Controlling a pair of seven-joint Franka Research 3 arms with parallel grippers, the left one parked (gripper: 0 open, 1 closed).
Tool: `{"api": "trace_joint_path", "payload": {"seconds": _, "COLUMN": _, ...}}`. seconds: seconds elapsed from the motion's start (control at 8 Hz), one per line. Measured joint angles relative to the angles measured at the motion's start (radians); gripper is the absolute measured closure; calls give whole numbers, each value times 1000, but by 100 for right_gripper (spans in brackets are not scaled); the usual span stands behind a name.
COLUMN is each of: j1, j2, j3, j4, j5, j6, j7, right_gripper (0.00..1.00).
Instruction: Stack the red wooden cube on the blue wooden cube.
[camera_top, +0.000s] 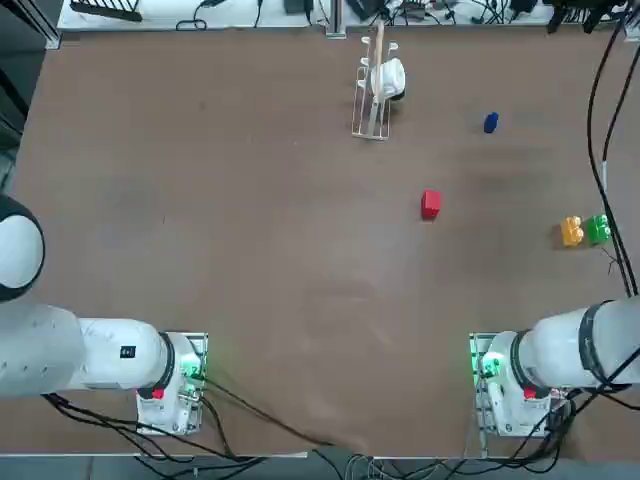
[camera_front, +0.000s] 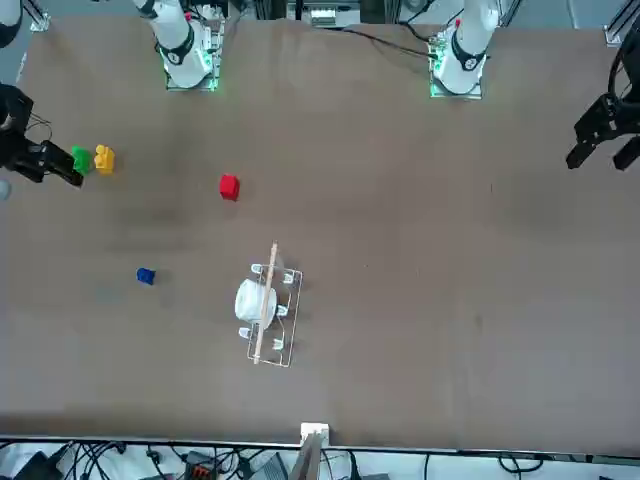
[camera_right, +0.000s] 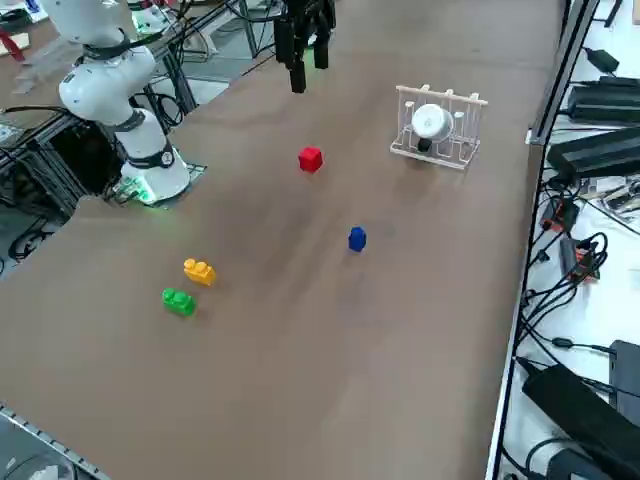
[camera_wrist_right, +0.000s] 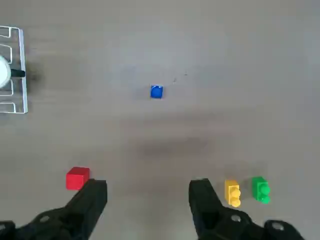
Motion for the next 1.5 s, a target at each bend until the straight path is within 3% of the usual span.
{"api": "trace_joint_path", "payload": {"seconds": 0.88, "j1": 28, "j2": 29, "j3": 9, "j4": -54, "j5": 2, "j6": 22, "j7": -6, "right_gripper": 0}}
{"api": "trace_joint_path", "payload": {"seconds": 1.12, "j1": 78, "j2": 32, "j3": 12, "j4": -161, "j5": 5, "j6": 147, "j7": -4, "right_gripper": 0}}
{"api": "trace_joint_path", "payload": {"seconds": 1.5, "j1": 184, "j2": 11, "j3": 16, "j4": -447, "j5": 8, "j6": 464, "j7": 134, "right_gripper": 0}}
